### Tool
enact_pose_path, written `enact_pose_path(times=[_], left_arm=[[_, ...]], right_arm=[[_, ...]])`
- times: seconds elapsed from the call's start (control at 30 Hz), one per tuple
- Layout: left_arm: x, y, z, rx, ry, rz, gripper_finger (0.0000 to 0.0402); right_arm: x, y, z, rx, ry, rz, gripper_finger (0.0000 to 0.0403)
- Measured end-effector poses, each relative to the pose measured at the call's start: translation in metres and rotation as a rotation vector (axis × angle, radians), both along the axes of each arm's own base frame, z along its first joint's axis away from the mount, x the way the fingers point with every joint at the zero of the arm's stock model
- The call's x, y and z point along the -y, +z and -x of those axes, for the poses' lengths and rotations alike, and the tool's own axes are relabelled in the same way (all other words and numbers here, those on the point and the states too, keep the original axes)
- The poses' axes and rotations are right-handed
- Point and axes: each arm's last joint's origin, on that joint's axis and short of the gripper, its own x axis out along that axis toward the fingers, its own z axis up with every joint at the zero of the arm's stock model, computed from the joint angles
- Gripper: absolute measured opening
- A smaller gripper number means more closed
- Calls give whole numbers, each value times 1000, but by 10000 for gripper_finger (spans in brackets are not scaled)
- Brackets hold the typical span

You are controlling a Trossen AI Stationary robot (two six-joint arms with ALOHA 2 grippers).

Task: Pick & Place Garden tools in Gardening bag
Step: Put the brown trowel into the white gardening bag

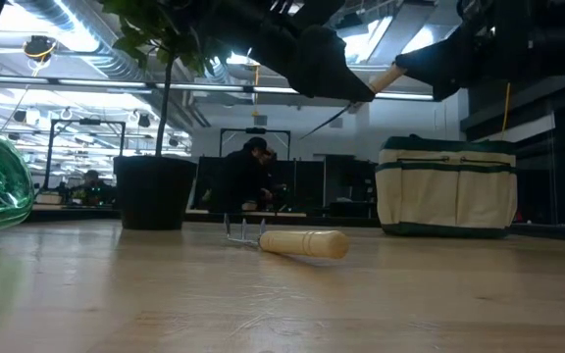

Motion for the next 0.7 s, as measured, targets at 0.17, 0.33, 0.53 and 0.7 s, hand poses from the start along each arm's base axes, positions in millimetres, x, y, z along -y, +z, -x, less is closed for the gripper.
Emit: enact_pose_path(times=[0.17, 0.33, 0.53, 0.7], left_arm=[[-1, 0, 0, -5, 30, -11, 83], [-2, -1, 2, -18, 112, -44, 90], [4, -5, 5, -69, 157, -84, 112], [8, -9, 7, -108, 203, -96, 143]], right_arm=[[2, 5, -3, -9, -25, -35, 68], [10, 21, -11, -76, -83, -155, 68], [12, 32, -14, -155, -115, -197, 68], [11, 35, -13, -148, -88, -200, 68]])
